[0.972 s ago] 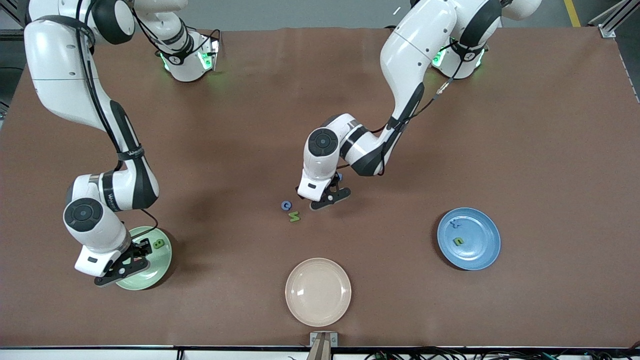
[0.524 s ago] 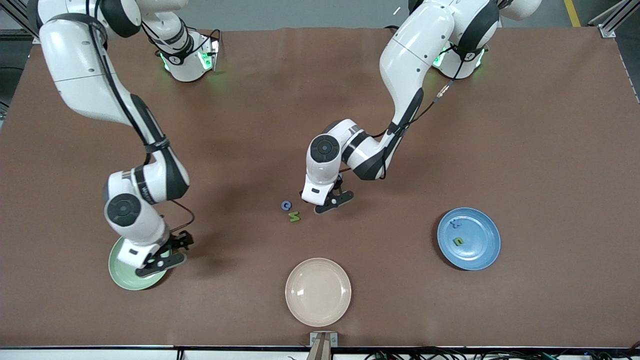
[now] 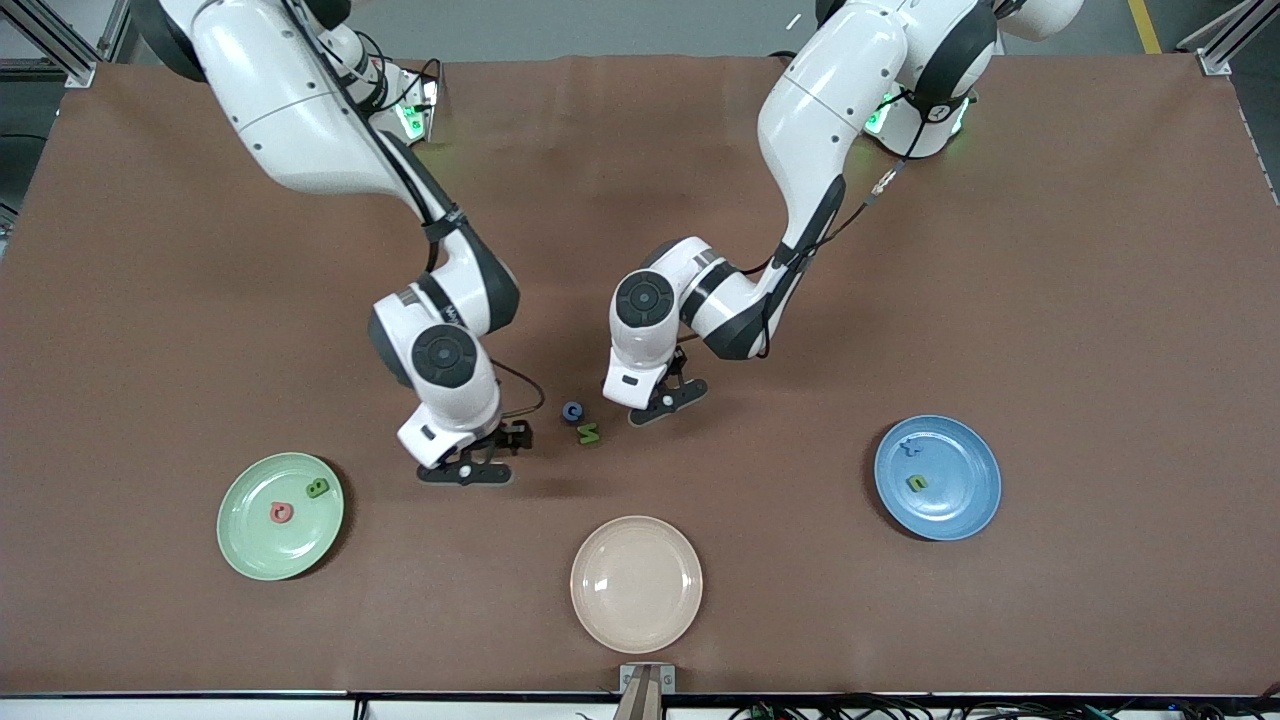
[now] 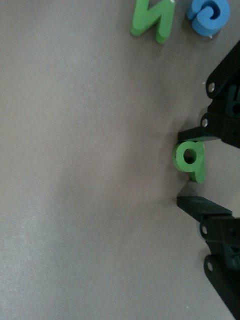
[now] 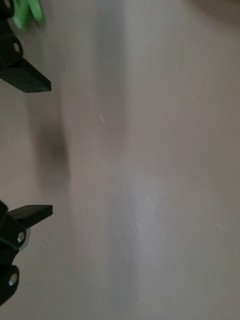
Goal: Sort upper and lower case letters into plates
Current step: 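Carry the green q to the blue plate while the right gripper grasps C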
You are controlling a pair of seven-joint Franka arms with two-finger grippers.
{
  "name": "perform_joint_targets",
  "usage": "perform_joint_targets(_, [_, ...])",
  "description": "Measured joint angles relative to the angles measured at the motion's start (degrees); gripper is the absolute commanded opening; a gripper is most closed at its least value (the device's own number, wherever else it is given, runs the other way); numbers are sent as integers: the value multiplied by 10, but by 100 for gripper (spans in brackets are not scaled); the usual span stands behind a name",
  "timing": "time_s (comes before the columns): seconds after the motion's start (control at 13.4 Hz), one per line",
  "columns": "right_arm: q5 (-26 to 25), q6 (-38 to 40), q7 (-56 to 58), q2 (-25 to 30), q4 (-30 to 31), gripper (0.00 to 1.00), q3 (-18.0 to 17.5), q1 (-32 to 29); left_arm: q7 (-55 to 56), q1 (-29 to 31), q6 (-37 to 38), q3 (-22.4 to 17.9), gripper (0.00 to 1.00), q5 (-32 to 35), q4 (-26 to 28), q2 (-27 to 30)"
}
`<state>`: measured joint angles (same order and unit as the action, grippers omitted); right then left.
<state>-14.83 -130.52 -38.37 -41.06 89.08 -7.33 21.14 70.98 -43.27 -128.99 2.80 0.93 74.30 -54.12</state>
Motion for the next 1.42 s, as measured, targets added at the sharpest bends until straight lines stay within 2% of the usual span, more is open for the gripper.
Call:
perform_joint_targets(0.07, [22,-1,-7,0,0,99,0,7,0,-2,5,0,45,0,-2,0])
perform_joint_targets(0.15, [36,-2,-8,1,0,99,1,8,0,-3,9,0,32,0,-2,0])
perform_joint_targets(0.22, [41,-4,-8,1,0,99,3,7,0,-4,10,0,13,0,-3,0])
perform_joint_targets(0.3, [45,-7,-8,1,0,99,4,7,0,-4,10,0,3,0,-4,0])
perform_joint_targets(0.52, [49,-15,-9,1,0,99,4,12,0,-4,16,-1,1,0,-7,0])
perform_joint_targets(0.82, [53,-18,-17,1,0,99,3,18,-27,23,70,-17,1,0,-18,27])
perform_joint_targets(1.12, [55,-33,-30,-3,4,99,2,33,-207,118,143,-28,0,0,-21,85])
perform_joint_targets(1.27, [55,-42,-41,-9,7,99,2,46,-298,160,148,-44,1,0,-20,91])
perform_joint_targets(1.42, [55,-44,-47,-16,8,99,2,57,-372,177,148,-70,1,11,-14,89])
